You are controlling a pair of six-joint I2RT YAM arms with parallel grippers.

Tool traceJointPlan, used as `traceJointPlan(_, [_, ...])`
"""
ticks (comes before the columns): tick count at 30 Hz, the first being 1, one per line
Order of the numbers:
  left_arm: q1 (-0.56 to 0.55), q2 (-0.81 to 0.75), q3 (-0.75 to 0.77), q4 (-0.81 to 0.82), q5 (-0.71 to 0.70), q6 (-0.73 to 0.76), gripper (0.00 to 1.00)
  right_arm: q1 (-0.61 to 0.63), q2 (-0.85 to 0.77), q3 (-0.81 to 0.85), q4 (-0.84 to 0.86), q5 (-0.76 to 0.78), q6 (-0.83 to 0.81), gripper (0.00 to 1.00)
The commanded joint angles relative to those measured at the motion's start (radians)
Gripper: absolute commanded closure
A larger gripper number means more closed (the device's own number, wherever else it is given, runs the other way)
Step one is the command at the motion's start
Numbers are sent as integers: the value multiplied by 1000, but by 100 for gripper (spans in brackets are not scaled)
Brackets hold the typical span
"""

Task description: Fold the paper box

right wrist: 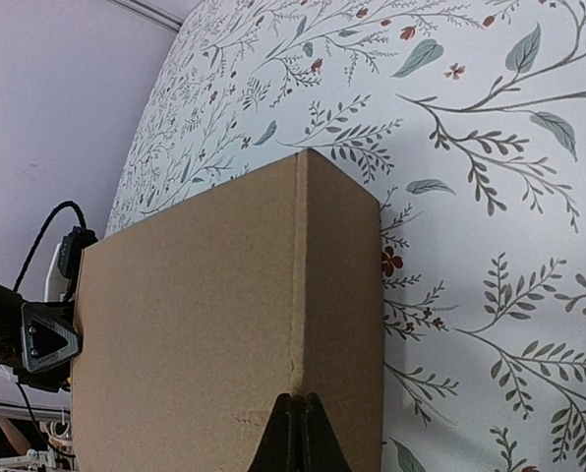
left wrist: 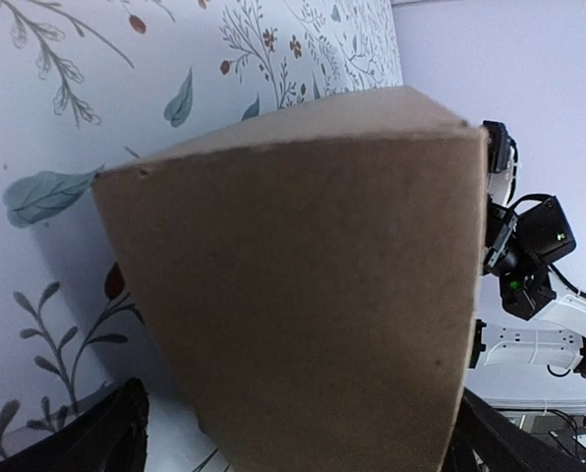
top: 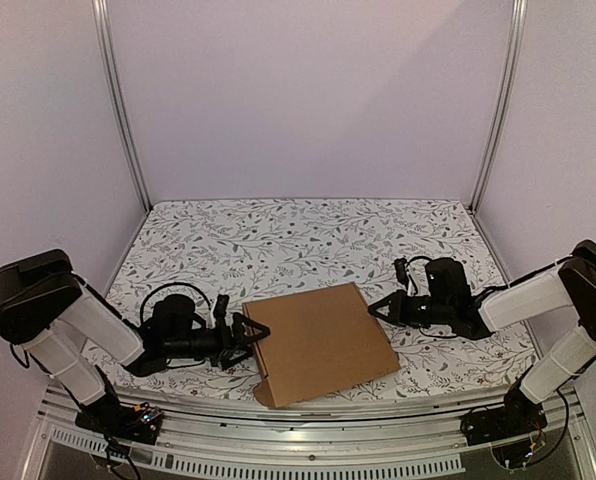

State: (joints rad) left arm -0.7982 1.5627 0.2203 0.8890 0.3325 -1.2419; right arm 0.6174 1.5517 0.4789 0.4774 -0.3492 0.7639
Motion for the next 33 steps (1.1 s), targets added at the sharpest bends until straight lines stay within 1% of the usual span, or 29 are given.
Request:
traceJointPlan(1, [5, 80, -6, 140, 24, -46, 0, -17, 29, -84, -238, 50, 0, 100])
traceJointPlan(7, [1, 161, 28, 260, 51, -81, 1, -17, 34, -84, -238, 50, -5, 100])
traceJointPlan(9, [1, 183, 35, 305, 59, -103, 6, -17, 34, -85, -238, 49, -7, 100])
traceJointPlan(11, [0, 207, 43, 349, 72, -118, 19, -17, 34, -87, -238, 50, -6, 100])
traceJointPlan(13, [1, 227, 54, 383, 91, -136, 36, -17, 29, -89, -240, 49, -7, 100])
traceJointPlan(16, [2, 252, 59, 451, 119, -172, 59, -17, 10, -83, -243, 42, -9, 100])
traceJointPlan(18, [8, 257, 55, 486, 133, -197, 70, -17, -15, -74, -246, 26, -20, 100])
traceJointPlan(19, [13, 254, 52, 499, 140, -211, 74, -18, -35, -68, -248, 16, -26, 98])
traceJointPlan(21, [29, 240, 46, 514, 159, -235, 79, -17, -96, -50, -284, 2, -59, 90])
traceJointPlan(22, [42, 225, 43, 508, 175, -246, 81, -17, -137, -36, -314, -3, -83, 83])
traceJointPlan(24, [73, 185, 41, 469, 219, -262, 82, -16, -241, 4, -411, -6, -157, 63])
traceJointPlan(27, [123, 103, 43, 399, 302, -296, 82, -8, -417, 59, -547, -1, -288, 39])
traceJointPlan(29, [158, 35, 47, 349, 364, -321, 81, 12, -512, 92, -611, 7, -365, 27])
traceJointPlan(31, [186, -40, 61, 268, 430, -333, 78, 68, -601, 116, -646, 12, -462, 3])
traceJointPlan(33, [213, -105, 79, 216, 499, -348, 77, 131, -668, 132, -662, 44, -556, 1])
